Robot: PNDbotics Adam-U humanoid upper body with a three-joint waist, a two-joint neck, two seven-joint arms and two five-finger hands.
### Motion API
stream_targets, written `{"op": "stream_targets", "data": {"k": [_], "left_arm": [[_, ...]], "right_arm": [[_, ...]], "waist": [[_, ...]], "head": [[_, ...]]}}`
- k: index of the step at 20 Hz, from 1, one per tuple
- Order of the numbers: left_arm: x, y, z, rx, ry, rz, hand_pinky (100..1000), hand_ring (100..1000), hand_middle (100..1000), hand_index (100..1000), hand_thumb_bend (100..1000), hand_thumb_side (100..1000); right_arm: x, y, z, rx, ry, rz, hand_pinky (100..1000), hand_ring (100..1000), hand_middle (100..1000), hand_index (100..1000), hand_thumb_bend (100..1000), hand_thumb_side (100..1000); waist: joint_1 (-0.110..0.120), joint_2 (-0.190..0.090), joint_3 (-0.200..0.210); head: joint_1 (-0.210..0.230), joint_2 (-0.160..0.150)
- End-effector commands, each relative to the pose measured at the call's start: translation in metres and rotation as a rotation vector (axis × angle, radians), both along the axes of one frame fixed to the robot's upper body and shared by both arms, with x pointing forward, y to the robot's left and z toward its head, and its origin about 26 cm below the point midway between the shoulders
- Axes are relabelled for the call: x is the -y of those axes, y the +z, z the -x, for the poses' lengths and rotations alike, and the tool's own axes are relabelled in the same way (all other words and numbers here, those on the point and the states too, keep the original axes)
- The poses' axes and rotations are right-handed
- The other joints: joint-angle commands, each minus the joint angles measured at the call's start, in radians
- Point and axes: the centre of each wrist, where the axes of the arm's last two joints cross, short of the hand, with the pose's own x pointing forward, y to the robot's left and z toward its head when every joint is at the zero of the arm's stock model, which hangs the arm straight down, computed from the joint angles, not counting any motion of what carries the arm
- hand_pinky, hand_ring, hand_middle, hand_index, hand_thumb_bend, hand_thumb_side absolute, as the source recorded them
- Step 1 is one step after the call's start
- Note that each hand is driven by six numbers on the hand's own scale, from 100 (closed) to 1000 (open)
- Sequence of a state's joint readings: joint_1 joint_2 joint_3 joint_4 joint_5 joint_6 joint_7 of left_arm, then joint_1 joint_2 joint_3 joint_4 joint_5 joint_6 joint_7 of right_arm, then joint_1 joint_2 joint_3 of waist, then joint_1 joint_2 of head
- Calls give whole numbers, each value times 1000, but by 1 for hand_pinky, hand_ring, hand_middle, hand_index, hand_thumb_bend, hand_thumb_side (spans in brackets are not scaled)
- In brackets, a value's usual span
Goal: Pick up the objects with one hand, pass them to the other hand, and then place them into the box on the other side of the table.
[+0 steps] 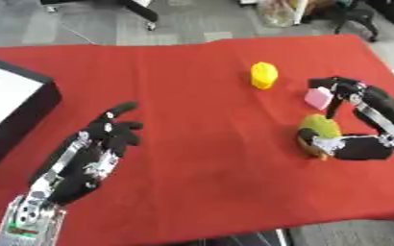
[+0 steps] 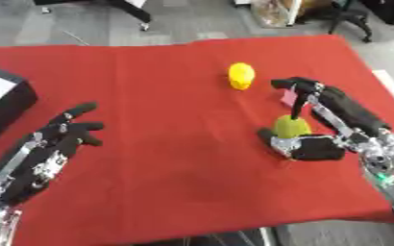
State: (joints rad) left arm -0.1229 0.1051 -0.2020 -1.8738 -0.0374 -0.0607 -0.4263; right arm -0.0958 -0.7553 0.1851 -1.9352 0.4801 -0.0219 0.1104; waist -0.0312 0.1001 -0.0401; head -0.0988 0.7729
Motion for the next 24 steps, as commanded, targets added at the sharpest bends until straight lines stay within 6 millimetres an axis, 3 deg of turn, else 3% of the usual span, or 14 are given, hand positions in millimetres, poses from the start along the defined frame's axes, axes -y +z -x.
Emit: {"op": "stream_targets", "data": {"k": [1, 9, 24], "left_arm": [[-1, 5, 0, 21, -7, -11, 759, 857, 956, 648, 100, 599], [-1, 6, 0, 23, -6, -9, 758, 856, 956, 648, 100, 599], [-1, 7, -1, 24, -4, -10, 757, 855, 955, 648, 100, 602]], "right_arm": [[14, 4, -4, -10, -41, 56, 846, 510, 839, 947, 385, 642], [32, -11, -15, -61, -138, 99, 844, 533, 824, 943, 373, 631], [43, -28, -28, -151, -173, 207, 850, 701, 824, 918, 342, 625]], "waist": [[-2, -8, 0], [-2, -8, 4], [-3, -7, 14]], "head": [[-7, -3], [-9, -3], [-12, -3]]}}
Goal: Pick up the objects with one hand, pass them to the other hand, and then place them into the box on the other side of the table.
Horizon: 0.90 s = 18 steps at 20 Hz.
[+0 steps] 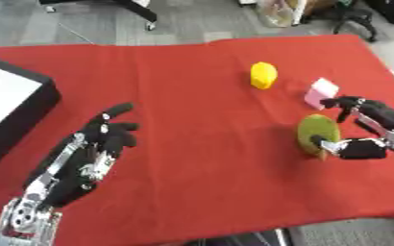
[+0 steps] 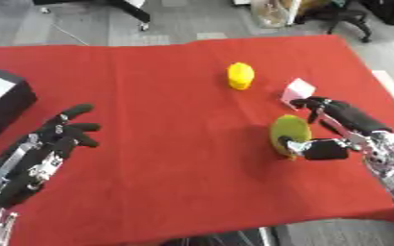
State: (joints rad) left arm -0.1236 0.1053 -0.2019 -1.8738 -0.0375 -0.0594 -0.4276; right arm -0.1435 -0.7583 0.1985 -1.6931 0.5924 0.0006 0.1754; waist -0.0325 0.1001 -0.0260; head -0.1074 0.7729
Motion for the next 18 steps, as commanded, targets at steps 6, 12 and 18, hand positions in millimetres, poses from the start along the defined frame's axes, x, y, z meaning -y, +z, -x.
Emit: {"op": "stream_targets", "data": {"k": [6, 12, 18], "left_arm": [[-1, 6, 0, 24, -2, -9, 757, 855, 955, 648, 100, 603], [-1, 6, 0, 22, -1, -9, 756, 854, 955, 648, 100, 605], [-1, 6, 0, 20, 2, -9, 755, 854, 955, 648, 100, 605]], "right_arm": [[10, 1, -5, -44, -15, 54, 849, 740, 810, 867, 290, 595], [12, -3, -6, -22, -40, 64, 829, 601, 715, 690, 156, 396], [12, -1, -6, 73, -79, 98, 795, 330, 599, 474, 100, 100]], "waist": [[-2, -7, 1], [-3, -6, 1], [-3, -6, 0]], "head": [[-3, -3], [-4, -3], [-4, -3]]}}
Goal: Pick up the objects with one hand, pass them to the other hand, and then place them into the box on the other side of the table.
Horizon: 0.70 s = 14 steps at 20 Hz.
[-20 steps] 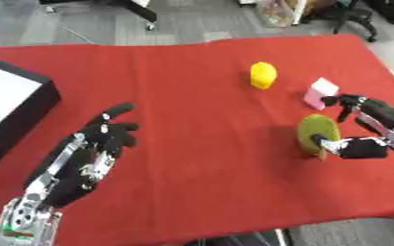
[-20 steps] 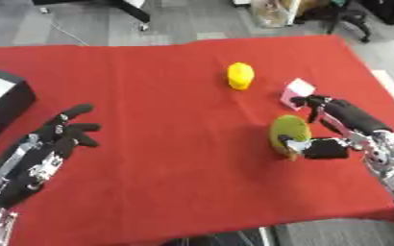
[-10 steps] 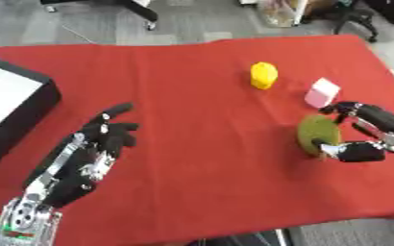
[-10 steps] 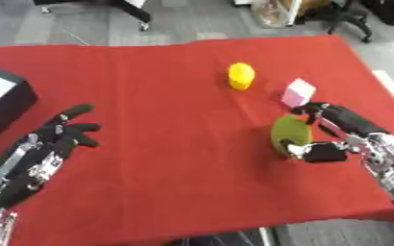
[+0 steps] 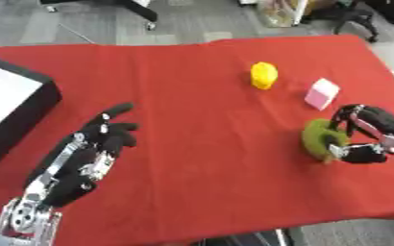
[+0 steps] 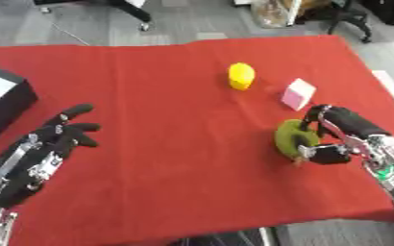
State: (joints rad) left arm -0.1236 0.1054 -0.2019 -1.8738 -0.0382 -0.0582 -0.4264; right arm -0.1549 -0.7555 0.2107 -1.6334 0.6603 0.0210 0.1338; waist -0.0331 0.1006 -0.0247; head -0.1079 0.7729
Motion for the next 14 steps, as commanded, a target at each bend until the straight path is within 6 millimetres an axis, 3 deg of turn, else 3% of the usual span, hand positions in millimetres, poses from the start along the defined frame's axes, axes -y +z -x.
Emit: {"op": "stream_targets", "data": {"k": [1, 5, 14], "left_arm": [[-1, 5, 0, 20, 1, -9, 755, 854, 955, 648, 100, 605], [-1, 5, 0, 20, 2, -9, 755, 853, 955, 650, 100, 605], [-2, 4, 0, 16, 5, -10, 755, 853, 955, 654, 100, 608]], "right_arm": [[4, 11, -2, 82, -25, 44, 790, 285, 579, 443, 100, 100], [2, 12, -3, 176, -53, 44, 763, 158, 502, 315, 100, 100], [-11, 24, -2, 320, -30, 23, 754, 138, 462, 247, 100, 100]], "waist": [[-2, -6, -1], [-2, -7, -1], [-2, -8, -1]], "head": [[-3, -3], [-3, -3], [-3, -3]]}}
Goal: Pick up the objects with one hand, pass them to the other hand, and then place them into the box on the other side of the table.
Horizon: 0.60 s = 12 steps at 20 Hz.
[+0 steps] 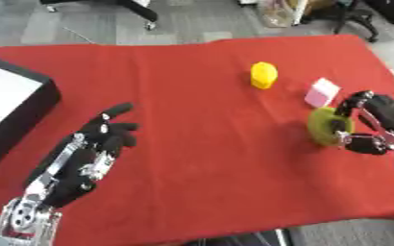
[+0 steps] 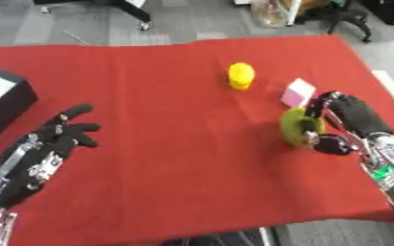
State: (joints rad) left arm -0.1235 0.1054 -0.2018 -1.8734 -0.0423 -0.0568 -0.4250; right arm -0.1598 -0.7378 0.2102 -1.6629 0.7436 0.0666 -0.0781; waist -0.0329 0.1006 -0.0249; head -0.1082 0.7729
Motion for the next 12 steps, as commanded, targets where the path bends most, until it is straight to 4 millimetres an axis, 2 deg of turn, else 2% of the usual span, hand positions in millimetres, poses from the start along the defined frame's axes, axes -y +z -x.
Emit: {"op": "stream_targets", "data": {"k": [1, 6, 12], "left_arm": [[-2, 4, -1, 15, 3, -7, 755, 853, 955, 655, 100, 610], [-2, 2, -1, 9, 7, -10, 755, 853, 954, 657, 100, 610], [-3, 1, -2, 4, 16, -15, 755, 854, 953, 663, 100, 607]], "right_arm": [[-5, 23, -1, 88, 32, 11, 752, 140, 457, 243, 100, 100], [-25, 46, 6, 171, 121, -23, 750, 150, 450, 237, 100, 100], [-61, 78, 19, 292, 263, -90, 748, 189, 446, 236, 100, 100]], "waist": [[-2, -8, -1], [-2, -9, -1], [-1, -12, -1]], "head": [[-2, -3], [1, -3], [10, -3]]}}
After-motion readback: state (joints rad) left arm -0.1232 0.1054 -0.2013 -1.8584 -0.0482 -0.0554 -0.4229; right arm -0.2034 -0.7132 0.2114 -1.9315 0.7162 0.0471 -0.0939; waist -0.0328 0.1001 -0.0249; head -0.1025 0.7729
